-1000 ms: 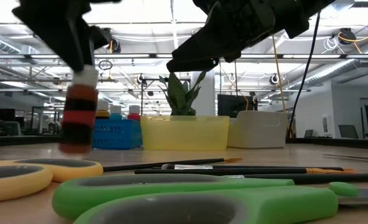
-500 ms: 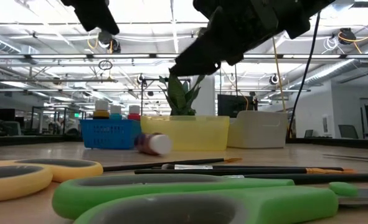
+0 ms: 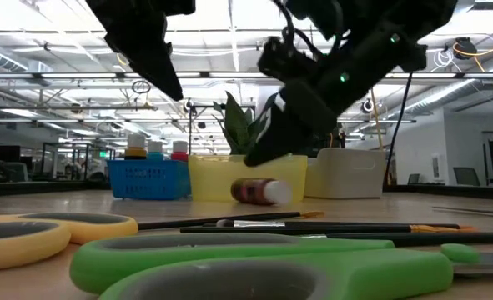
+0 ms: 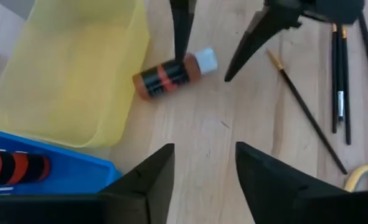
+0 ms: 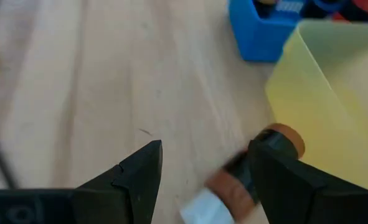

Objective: Pick & Place Paint Supplies
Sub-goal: Put the orange paint bottle into the blue bin

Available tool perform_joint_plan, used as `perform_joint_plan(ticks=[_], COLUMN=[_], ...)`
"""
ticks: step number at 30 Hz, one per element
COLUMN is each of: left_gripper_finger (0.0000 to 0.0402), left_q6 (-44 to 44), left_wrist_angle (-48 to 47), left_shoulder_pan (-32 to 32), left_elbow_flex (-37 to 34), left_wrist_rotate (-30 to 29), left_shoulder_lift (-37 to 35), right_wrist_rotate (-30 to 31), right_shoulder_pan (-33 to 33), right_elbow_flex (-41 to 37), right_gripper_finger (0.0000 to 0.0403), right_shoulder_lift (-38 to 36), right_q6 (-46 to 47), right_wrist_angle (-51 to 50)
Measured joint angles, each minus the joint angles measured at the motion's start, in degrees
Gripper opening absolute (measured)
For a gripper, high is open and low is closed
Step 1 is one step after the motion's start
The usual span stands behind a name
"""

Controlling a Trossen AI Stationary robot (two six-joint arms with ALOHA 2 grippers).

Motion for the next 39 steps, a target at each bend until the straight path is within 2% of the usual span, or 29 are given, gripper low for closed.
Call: perform_joint_plan(ticks=[5,12,18,23,28,36,39], left_gripper_finger=[0.0206,0.0214,0.0214,0.0214,0.0214,0.0214,0.0214], left_q6=[0.0,-0.3,0.0,0.0,0.0,0.0,0.1], left_wrist_angle=[0.4,1.9,3.1,3.1,3.1,3.1,3.1], left_shoulder_pan=[-0.1,-0.2,-0.1,-0.1,-0.1,-0.1,-0.1], left_elbow_flex=[0.0,0.0,0.0,0.0,0.0,0.0,0.0], left_wrist_rotate=[0.2,0.1,0.1,0.1,0.1,0.1,0.0], left_shoulder_lift=[0.8,0.7,0.7,0.7,0.7,0.7,0.7], right_wrist_rotate=[4.3,4.2,-3.2,-3.0,-3.2,-3.5,-6.5], right_shoulder_pan=[-0.7,-0.9,-0.9,-1.0,-1.0,-0.9,-0.9], right_elbow_flex=[0.0,0.0,-1.1,-3.8,-4.5,-4.5,-4.5], right_gripper_finger=[0.0224,0.0224,0.0224,0.0221,0.0192,0.0112,0.0105], right_shoulder_lift=[0.1,-0.6,-0.6,-0.5,-0.5,-0.5,-0.7], right_q6=[6.4,9.3,11.9,11.8,11.4,6.8,6.0], right_wrist_angle=[-5.8,-11.5,-10.0,-7.7,-7.4,-3.6,-3.6])
